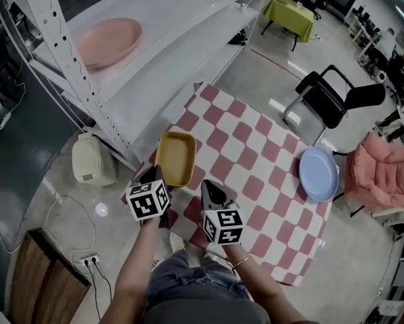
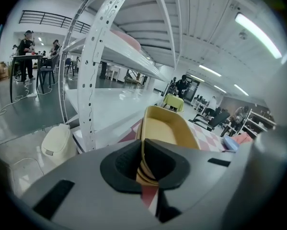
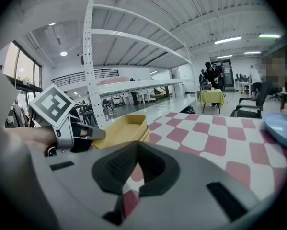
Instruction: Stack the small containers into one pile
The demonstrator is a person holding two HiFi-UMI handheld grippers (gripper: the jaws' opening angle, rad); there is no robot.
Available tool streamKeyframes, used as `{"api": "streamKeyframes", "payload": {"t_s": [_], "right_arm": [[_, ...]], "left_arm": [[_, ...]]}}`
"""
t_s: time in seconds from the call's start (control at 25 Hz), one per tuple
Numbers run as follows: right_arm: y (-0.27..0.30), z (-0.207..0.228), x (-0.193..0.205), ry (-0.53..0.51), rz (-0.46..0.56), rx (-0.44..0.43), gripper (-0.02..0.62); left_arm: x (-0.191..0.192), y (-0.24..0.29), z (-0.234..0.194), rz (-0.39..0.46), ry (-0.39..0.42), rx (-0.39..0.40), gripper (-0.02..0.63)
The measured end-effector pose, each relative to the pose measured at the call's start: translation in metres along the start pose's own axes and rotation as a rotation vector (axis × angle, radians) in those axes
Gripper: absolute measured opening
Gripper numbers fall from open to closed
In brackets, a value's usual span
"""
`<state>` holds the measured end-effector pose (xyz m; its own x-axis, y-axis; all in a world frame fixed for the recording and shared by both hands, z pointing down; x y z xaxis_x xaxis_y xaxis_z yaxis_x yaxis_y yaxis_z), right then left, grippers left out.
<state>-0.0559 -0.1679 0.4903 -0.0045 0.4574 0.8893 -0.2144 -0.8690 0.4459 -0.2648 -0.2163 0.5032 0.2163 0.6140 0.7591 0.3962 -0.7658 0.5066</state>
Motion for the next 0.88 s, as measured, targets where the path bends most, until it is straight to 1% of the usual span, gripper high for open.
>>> {"api": "streamKeyframes", "payload": {"t_s": [0.4,0.72,0.88], "right_arm": [[0.007,0.003,-0.001,-0.001,-0.007,-0.006,0.011],[0.014,-0.002,-0.003,-0.006,-0.007,-0.017,0.011],[0.015,-0.003,-0.006,-0.007,-0.007,-0.015,0.011]], "left_arm": [[0.002,0.007,-0.004,-0.033,0.012,-0.01,0.031],[0.001,0.009,-0.006,-0.024,0.023,0.005,0.032],[-0.002,0.007,-0.006,-0.013,0.022,0.016,0.043]]}}
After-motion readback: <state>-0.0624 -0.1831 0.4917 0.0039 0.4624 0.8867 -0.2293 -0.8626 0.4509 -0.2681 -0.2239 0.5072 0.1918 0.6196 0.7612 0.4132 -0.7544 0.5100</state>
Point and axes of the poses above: the fingertips, and each gripper's own axes: y forward along the fingers, z to its right, x out of its underside, the point moved 9 cm from there along -y, backward along the fingers, and after that the axes turned 12 degrees about x, right-handed, at the moved point
